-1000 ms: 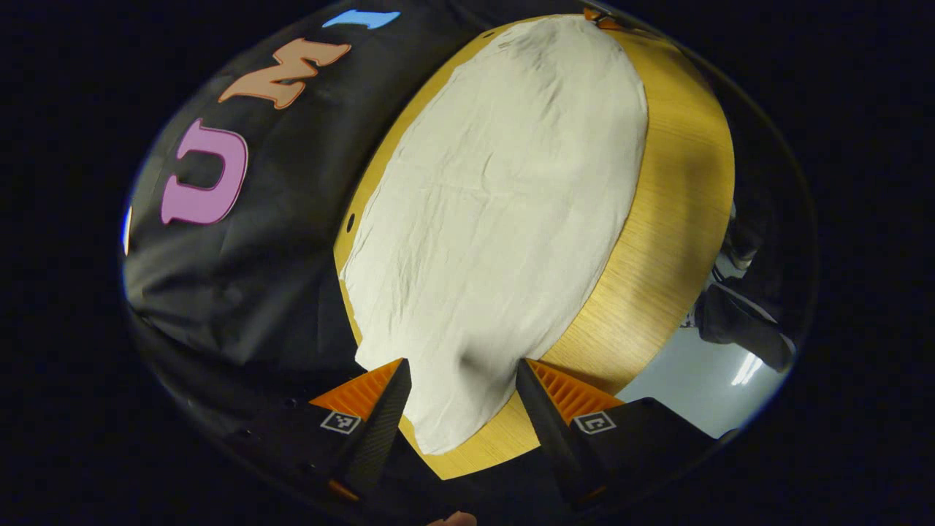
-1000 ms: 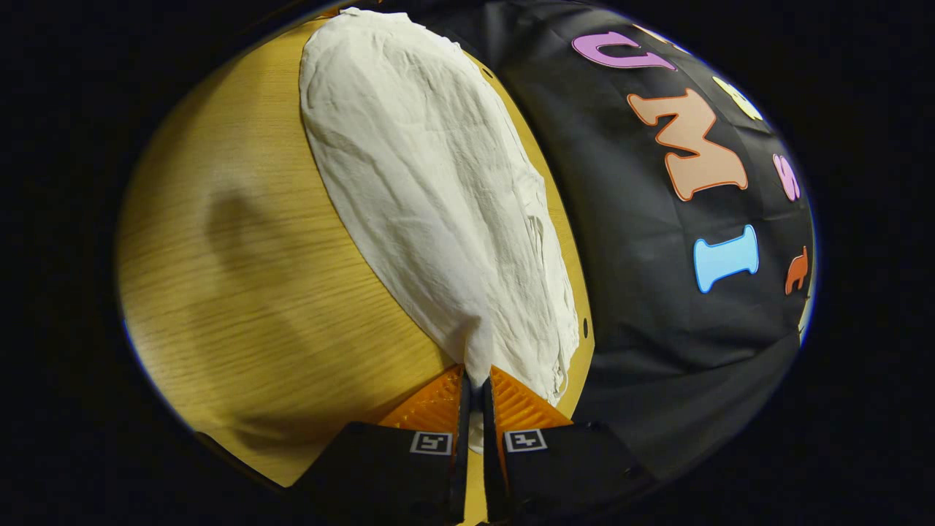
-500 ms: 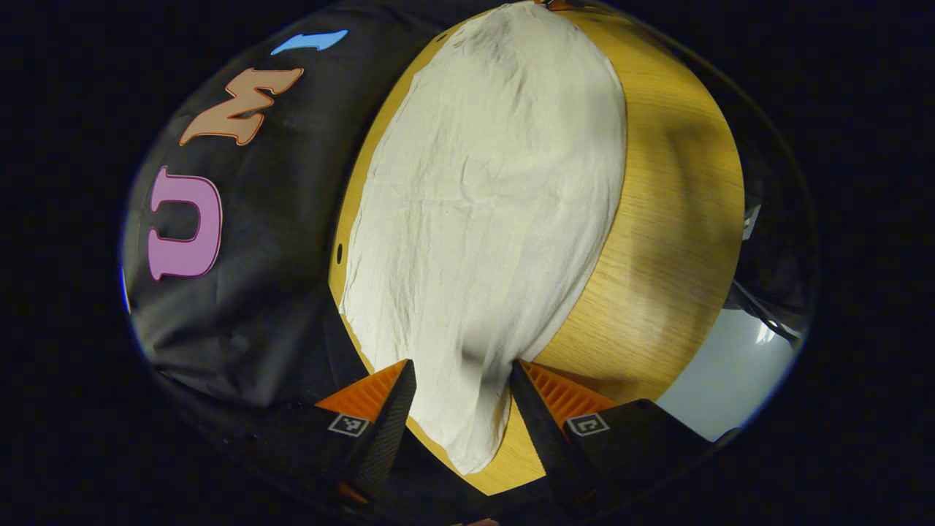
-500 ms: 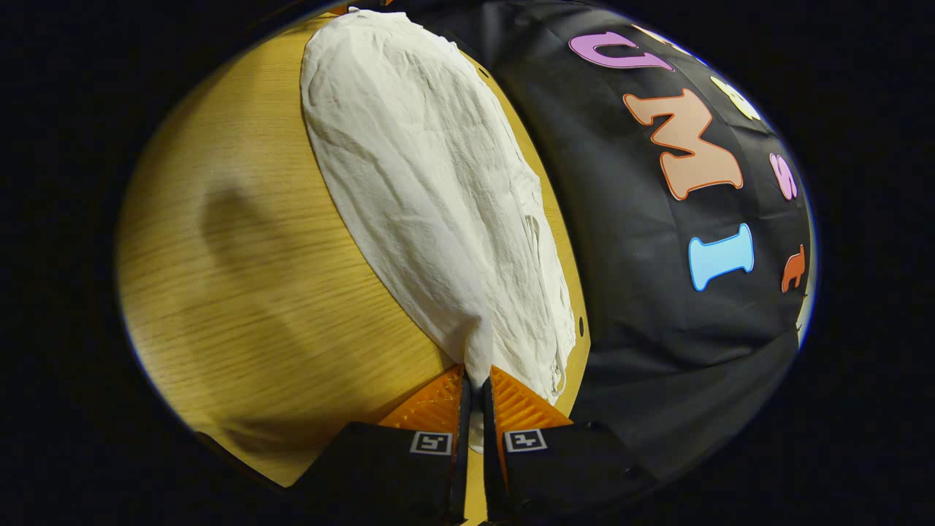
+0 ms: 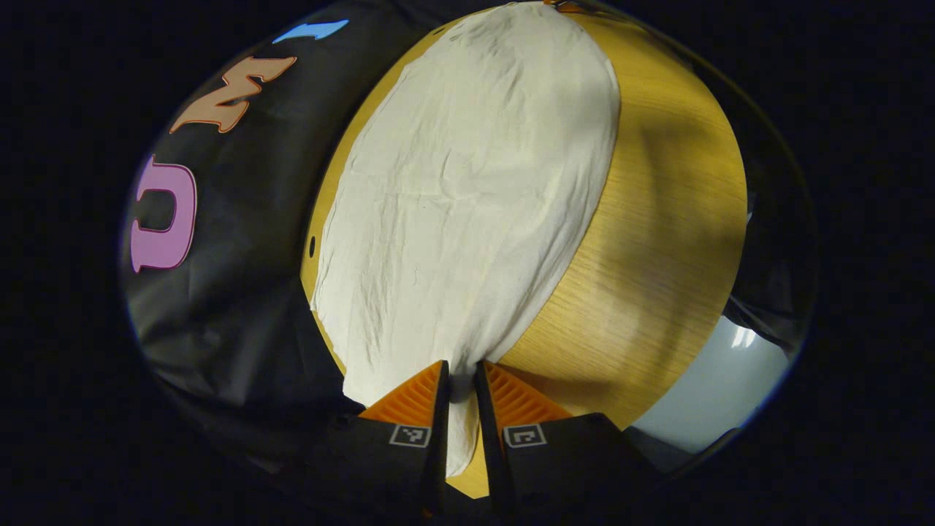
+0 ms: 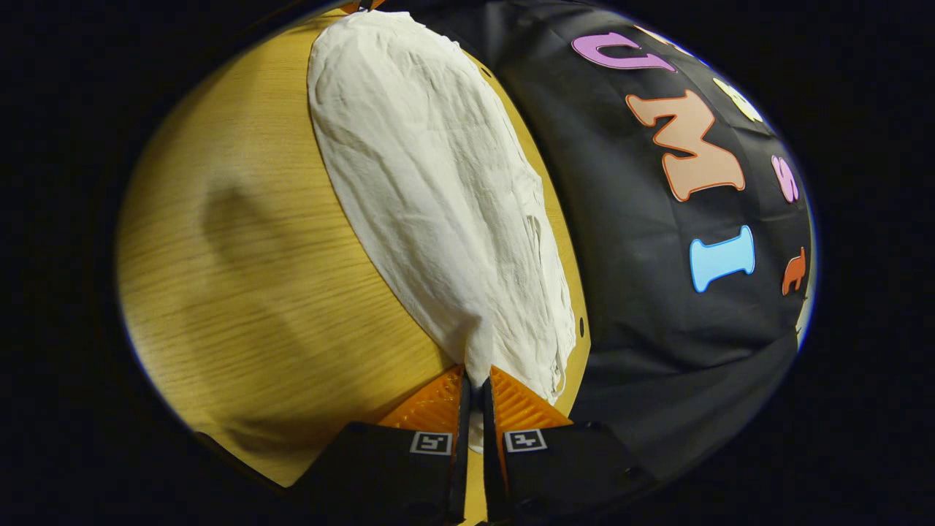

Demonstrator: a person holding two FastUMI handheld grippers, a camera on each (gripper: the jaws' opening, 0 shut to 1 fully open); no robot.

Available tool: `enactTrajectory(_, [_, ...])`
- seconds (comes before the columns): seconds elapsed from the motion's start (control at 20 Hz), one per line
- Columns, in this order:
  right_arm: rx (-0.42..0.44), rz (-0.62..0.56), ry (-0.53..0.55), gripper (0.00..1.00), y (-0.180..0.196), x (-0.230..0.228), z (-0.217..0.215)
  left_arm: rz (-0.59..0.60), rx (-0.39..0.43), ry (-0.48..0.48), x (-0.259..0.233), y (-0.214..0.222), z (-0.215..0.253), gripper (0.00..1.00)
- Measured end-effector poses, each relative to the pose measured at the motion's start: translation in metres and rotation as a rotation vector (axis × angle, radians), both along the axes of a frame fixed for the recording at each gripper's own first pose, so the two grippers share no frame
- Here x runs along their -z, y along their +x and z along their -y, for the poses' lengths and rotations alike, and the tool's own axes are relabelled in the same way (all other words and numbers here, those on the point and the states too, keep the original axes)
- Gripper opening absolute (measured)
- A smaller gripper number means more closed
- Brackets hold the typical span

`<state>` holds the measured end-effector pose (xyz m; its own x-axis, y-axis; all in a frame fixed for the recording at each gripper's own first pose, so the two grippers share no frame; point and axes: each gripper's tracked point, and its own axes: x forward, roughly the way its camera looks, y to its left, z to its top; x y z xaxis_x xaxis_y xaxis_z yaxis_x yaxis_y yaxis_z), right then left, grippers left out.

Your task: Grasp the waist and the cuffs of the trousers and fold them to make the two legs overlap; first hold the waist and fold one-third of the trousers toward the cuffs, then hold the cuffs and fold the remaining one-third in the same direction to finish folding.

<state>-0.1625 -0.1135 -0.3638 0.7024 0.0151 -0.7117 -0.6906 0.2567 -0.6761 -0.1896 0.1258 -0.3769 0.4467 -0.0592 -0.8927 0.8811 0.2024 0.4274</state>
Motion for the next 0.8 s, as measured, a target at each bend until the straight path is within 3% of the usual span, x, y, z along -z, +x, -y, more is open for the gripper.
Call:
enactTrajectory(0.05, [0.000, -0.002, 0.001, 0.12, 0.000, 0.000, 0.000, -0.003, -0.001, -0.002, 0.001, -0.003, 0.002, 0.17])
enactTrajectory(0.1, [0.001, -0.003, 0.005, 0.02, 0.000, 0.000, 0.000, -0.002, -0.005, -0.002, 0.002, -0.004, 0.000, 0.07])
enactTrajectory(0.2, [0.017, -0.011, 0.022, 0.02, 0.000, 0.000, 0.001, 0.011, -0.028, -0.014, 0.001, -0.002, 0.000, 0.01])
enactTrajectory(0.3, [0.045, -0.009, 0.046, 0.22, 0.004, -0.003, 0.002, 0.014, -0.049, -0.024, 0.002, 0.001, -0.001, 0.00])
enactTrajectory(0.35, [0.064, -0.023, 0.061, 0.14, 0.004, -0.004, 0.003, 0.012, -0.062, -0.025, 0.003, 0.001, -0.001, 0.00])
enactTrajectory(0.4, [0.078, -0.030, 0.067, 0.13, 0.005, -0.004, 0.004, 0.005, -0.078, -0.029, 0.003, 0.002, -0.002, 0.00])
enactTrajectory(0.6, [0.091, 0.027, 0.093, 0.13, 0.027, -0.031, 0.002, 0.015, -0.176, -0.053, -0.008, 0.012, -0.005, 0.00])
enactTrajectory(0.8, [0.084, 0.114, 0.113, 0.16, 0.058, -0.065, -0.001, 0.076, -0.222, -0.068, -0.024, 0.043, -0.005, 0.00])
